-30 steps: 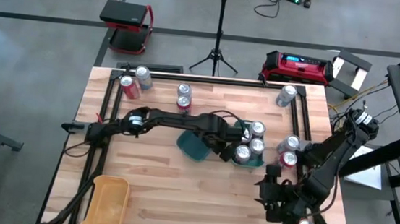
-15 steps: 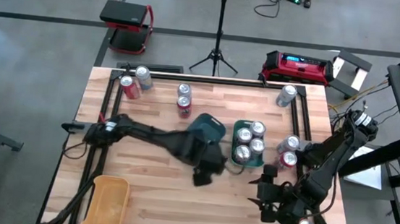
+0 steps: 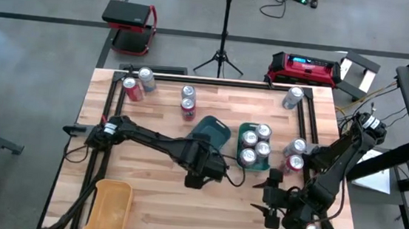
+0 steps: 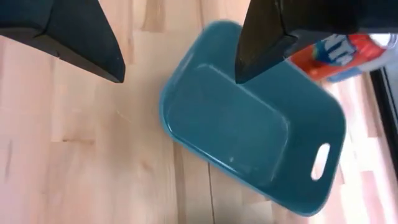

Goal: Sort soda cans
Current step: Move the dark green bin to the center of the table

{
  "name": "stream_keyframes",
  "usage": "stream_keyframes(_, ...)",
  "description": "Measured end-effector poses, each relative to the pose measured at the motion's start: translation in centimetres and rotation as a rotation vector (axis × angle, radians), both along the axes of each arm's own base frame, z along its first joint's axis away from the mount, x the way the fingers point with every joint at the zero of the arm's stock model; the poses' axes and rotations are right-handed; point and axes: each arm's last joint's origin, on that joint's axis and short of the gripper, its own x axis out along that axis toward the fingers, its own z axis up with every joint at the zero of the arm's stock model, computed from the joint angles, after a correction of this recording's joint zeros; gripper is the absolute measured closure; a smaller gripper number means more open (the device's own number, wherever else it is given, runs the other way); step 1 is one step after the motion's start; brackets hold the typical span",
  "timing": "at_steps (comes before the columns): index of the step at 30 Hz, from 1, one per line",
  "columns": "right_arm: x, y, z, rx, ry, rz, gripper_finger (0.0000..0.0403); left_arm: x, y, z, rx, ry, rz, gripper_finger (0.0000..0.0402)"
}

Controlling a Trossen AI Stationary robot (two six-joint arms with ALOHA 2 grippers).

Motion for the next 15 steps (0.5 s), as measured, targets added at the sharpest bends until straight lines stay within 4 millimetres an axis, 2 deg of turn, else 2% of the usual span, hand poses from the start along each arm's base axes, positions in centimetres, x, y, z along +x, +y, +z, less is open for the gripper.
stream_keyframes(4,0.3,-0.2,0.0,0.000,0.000,-0.013,0.0136,-1.1,1.7,-2.0,-0.015,-0.009,0.022,0.0124)
stream_keyframes(7,0.7,-0.7,0.0,-0.012,0.002,-0.026,0.0139,-2.3,2.9,-2.6,-0.028,-0.063,0.034,0.0132)
stream_keyframes(11,1.6,-1.6,0.0,-0.047,0.010,-0.040,0.0144,-3.7,2.9,-3.5,-0.115,-0.109,-0.008,0.0142)
stream_keyframes(15,2.6,-2.8,0.0,-0.083,0.017,-0.067,0.0150,-5.1,3.2,-5.9,-0.114,-0.027,-0.013,0.0148)
